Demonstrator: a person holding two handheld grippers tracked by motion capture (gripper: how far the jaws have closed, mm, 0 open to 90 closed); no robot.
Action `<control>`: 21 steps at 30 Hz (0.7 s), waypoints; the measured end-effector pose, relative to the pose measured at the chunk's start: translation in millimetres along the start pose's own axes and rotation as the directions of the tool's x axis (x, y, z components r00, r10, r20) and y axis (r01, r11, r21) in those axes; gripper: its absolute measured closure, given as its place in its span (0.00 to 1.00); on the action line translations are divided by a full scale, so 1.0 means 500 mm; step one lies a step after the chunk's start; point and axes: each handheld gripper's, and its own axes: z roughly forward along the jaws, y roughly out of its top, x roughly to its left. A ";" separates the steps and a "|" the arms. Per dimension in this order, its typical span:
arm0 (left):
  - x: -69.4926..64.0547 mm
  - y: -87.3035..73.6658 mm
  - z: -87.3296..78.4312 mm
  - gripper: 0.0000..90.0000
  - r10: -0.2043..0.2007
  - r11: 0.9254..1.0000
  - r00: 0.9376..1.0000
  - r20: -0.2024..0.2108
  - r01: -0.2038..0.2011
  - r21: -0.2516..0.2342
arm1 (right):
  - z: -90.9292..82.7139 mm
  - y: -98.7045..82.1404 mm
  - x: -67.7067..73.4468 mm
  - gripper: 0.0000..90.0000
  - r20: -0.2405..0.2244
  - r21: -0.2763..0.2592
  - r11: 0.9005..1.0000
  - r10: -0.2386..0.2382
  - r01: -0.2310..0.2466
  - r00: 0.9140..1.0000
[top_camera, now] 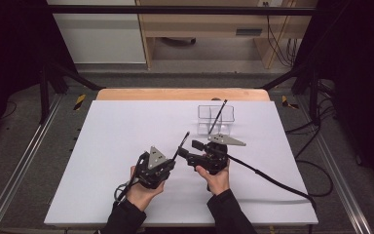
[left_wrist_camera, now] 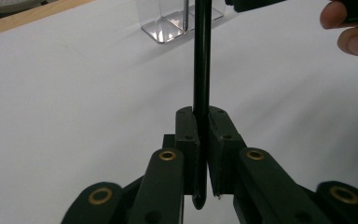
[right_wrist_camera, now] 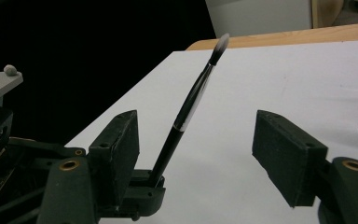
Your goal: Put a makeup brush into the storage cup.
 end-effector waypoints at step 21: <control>-0.025 0.008 0.013 0.92 -0.041 0.999 0.999 0.006 0.041 -0.010 | 0.005 -0.004 0.001 0.65 0.004 -0.016 0.999 0.046 -0.046 0.999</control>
